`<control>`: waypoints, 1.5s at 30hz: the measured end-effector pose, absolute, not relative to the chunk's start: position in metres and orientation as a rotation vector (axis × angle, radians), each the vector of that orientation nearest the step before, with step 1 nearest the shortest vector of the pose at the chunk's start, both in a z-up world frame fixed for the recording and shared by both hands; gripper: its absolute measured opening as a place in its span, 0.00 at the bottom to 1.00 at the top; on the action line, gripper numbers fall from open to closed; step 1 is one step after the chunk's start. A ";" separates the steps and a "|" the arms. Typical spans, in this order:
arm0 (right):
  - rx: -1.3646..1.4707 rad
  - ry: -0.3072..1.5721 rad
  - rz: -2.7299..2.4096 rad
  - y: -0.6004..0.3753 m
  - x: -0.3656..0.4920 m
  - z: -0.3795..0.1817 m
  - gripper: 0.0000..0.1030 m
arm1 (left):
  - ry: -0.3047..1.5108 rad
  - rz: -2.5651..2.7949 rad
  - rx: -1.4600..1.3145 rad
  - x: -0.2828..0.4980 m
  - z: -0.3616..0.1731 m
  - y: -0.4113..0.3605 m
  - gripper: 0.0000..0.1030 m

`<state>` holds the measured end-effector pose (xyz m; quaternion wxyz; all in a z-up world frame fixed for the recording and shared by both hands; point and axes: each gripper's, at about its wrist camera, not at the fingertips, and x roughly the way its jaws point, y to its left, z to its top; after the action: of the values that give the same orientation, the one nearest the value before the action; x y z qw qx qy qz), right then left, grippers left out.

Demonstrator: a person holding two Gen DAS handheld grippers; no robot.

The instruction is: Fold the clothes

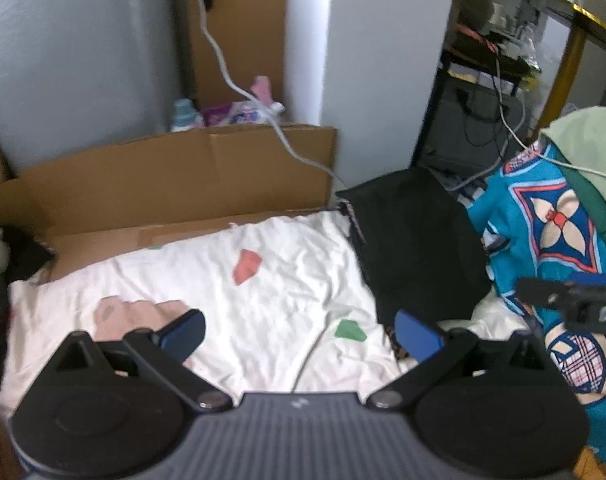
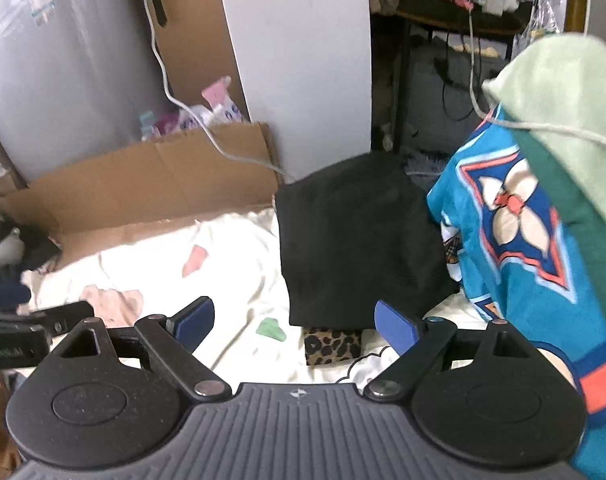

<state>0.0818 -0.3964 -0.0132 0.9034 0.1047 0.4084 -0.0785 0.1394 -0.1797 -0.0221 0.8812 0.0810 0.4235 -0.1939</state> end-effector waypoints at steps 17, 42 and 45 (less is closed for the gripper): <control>0.256 0.791 -0.122 -0.320 -0.021 0.056 0.89 | 0.793 -0.324 0.078 0.034 0.064 -0.103 0.99; 0.370 0.851 -0.092 -0.269 -0.056 0.031 0.89 | 0.869 -0.138 0.024 0.002 0.046 -0.015 0.99; 0.371 0.882 -0.076 -0.266 -0.053 0.023 0.89 | 0.926 -0.107 0.005 0.006 0.036 -0.004 0.99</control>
<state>-0.0526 -0.2664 0.0230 0.8869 0.1787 0.4245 -0.0367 0.0064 -0.0041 0.0365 0.8934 0.0026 0.4462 -0.0516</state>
